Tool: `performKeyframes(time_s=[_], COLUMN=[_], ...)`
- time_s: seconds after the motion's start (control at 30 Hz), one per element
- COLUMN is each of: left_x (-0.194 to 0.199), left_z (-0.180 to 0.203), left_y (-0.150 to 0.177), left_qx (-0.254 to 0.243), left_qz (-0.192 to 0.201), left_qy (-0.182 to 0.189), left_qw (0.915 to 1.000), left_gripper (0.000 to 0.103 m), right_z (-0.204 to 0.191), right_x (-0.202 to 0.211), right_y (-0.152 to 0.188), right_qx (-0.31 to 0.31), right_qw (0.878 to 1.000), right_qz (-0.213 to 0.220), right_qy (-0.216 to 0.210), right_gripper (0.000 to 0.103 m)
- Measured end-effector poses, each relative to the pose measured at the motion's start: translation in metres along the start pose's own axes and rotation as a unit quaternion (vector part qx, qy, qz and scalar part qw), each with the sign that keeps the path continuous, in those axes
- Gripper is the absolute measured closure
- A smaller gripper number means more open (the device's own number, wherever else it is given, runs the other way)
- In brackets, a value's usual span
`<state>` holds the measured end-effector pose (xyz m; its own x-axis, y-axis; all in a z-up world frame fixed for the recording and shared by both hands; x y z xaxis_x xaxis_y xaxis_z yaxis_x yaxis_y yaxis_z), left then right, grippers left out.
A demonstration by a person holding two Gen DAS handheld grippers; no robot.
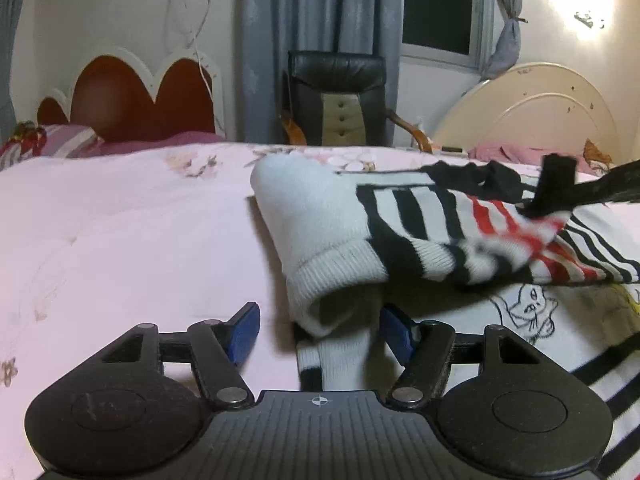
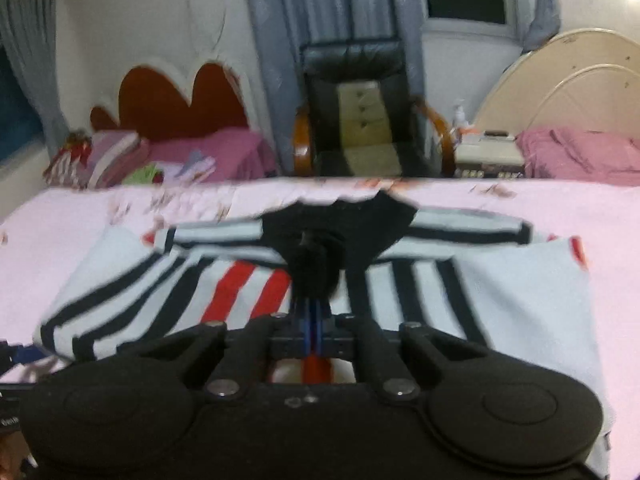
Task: Fold small clothes
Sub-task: 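Fold the sleeve with the left gripper across the sweater body and release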
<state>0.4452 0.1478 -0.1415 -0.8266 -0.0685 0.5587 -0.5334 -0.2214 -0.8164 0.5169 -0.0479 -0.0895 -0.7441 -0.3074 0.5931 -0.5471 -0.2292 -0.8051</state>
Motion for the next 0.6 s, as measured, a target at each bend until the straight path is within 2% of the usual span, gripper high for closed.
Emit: performKeyframes(time_s=[0.1,0.27,0.33,0.37,0.4,0.5,0.53,0.57,0.6], left_x=[-0.002,-0.012,-0.011,-0.009,-0.008,-0.011,-0.014,-0.017,-0.02], left_z=[-0.002,-0.009,-0.007,-0.006,-0.004,0.0,0.0,-0.001,-0.003], left_y=[-0.002,0.0,-0.002,-0.003,-0.003,-0.006,-0.007,-0.007,-0.007], left_qx=[0.001,0.005,-0.001,-0.005,-0.007,-0.02,-0.021,-0.02,-0.017], left_qz=[0.004,-0.015,-0.013,-0.008,-0.004,-0.007,-0.011,-0.018,-0.026], left_qy=[-0.004,-0.003,0.0,0.005,0.01,0.011,0.006,0.002,-0.001], left_qw=[1.0,0.9999,0.9999,0.9999,0.9999,0.9997,0.9997,0.9996,0.9995], left_gripper=[0.036,0.037,0.038,0.038,0.038,0.038,0.038,0.038,0.038], right_z=[0.019,0.05,0.057,0.06,0.062,0.075,0.08,0.083,0.086], right_x=[0.02,0.014,0.011,0.011,0.01,0.009,0.008,0.006,0.003], right_y=[0.004,0.04,0.05,0.053,0.054,0.06,0.061,0.062,0.062], right_qx=[-0.019,-0.075,-0.102,-0.116,-0.126,-0.173,-0.188,-0.2,-0.207], right_qw=[0.999,0.996,0.994,0.993,0.991,0.984,0.982,0.979,0.978], right_qz=[0.02,-0.032,-0.037,-0.037,-0.036,-0.031,-0.031,-0.029,-0.028], right_qy=[0.023,0.021,0.012,0.008,0.006,0.003,-0.002,-0.007,-0.013], right_gripper=[0.1,0.099,0.099,0.097,0.089,0.08,0.08,0.085,0.099])
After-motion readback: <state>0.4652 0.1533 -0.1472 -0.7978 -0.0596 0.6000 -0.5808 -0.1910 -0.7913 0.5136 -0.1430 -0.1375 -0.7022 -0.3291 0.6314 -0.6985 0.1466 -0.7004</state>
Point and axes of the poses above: each gripper's, at about its wrist camera, not at the fingertips, and x roughly against the way its jaws point, z to its right, y to its underside, the point moved 3 cm from there along -x, roughly the way its jaws point, and after that the axes turned 11 degrees about x, right-handed, at the moved point
